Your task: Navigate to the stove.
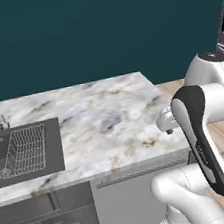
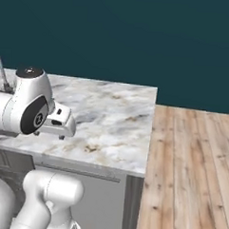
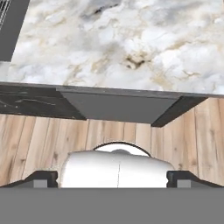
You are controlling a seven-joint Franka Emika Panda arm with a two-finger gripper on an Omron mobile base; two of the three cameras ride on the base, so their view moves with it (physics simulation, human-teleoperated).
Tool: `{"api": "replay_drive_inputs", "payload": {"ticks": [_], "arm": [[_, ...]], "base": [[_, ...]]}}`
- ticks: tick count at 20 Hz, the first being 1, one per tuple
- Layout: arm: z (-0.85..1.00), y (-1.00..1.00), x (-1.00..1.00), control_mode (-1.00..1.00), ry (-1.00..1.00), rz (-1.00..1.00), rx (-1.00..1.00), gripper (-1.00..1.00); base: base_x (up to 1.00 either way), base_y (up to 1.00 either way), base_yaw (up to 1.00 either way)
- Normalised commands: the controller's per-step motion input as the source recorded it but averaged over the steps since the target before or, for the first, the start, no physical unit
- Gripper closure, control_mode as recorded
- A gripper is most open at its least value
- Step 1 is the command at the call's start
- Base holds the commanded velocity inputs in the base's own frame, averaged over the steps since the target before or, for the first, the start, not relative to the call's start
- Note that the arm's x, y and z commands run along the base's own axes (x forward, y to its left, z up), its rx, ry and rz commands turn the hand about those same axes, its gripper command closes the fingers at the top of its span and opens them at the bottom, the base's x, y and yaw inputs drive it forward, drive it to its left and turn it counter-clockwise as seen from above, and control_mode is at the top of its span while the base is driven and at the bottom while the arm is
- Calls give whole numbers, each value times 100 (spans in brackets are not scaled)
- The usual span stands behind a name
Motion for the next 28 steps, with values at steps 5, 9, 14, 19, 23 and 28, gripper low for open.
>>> {"api": "replay_drive_inputs", "payload": {"ticks": [5,9,14,19,23,28], "arm": [[0,0,0,100,0,0,0,-100],[0,0,0,100,0,0,0,-100],[0,0,0,100,0,0,0,-100],[0,0,0,100,0,0,0,-100],[0,0,0,100,0,0,0,-100],[0,0,0,100,0,0,0,-100]], "base": [[-22,100,0],[0,100,0],[3,100,0],[-1,100,26],[-9,100,65],[0,79,86]]}}
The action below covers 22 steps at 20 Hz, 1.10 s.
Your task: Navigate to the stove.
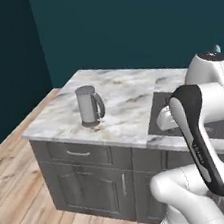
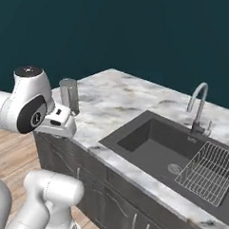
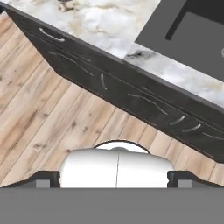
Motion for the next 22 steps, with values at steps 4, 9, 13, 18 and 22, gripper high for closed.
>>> {"api": "replay_drive_inputs", "payload": {"ticks": [4,9,13,18,22], "arm": [[0,0,0,100,0,0,0,-100],[0,0,0,100,0,0,0,-100],[0,0,0,100,0,0,0,-100],[0,0,0,100,0,0,0,-100],[0,0,0,100,0,0,0,-100]], "base": [[0,52,95],[0,21,100],[0,0,100],[0,0,100],[0,0,100]]}}
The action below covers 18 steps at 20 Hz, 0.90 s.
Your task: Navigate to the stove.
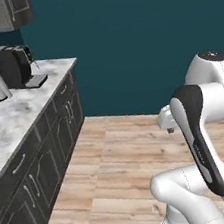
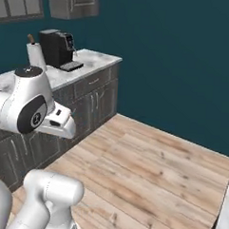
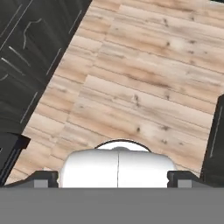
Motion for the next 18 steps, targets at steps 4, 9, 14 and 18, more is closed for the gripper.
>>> {"api": "replay_drive_inputs", "payload": {"ticks": [4,9,14,18], "arm": [[0,0,0,100,0,0,0,-100],[0,0,0,100,0,0,0,-100],[0,0,0,100,0,0,0,-100],[0,0,0,100,0,0,0,-100]], "base": [[0,0,100],[0,0,100],[0,51,91],[0,100,66]]}}
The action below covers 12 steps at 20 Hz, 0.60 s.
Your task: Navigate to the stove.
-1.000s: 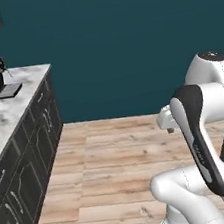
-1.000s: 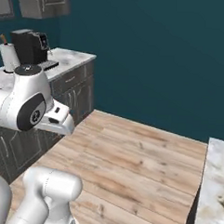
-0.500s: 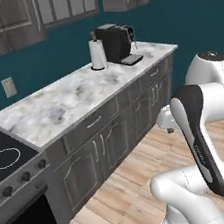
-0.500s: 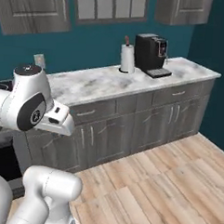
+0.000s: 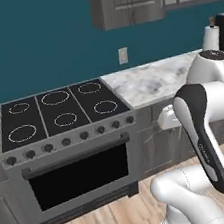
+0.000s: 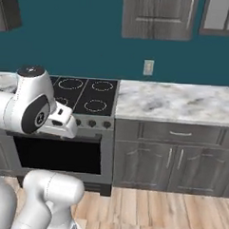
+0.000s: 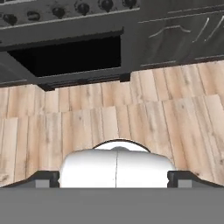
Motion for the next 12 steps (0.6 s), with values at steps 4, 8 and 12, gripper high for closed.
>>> {"api": "replay_drive_inputs", "payload": {"ticks": [4,8,12], "arm": [[0,0,0,100,0,0,0,-100],[0,0,0,100,0,0,0,-100],[0,0,0,100,0,0,0,-100]], "base": [[0,100,59],[2,100,58],[11,100,55]]}}
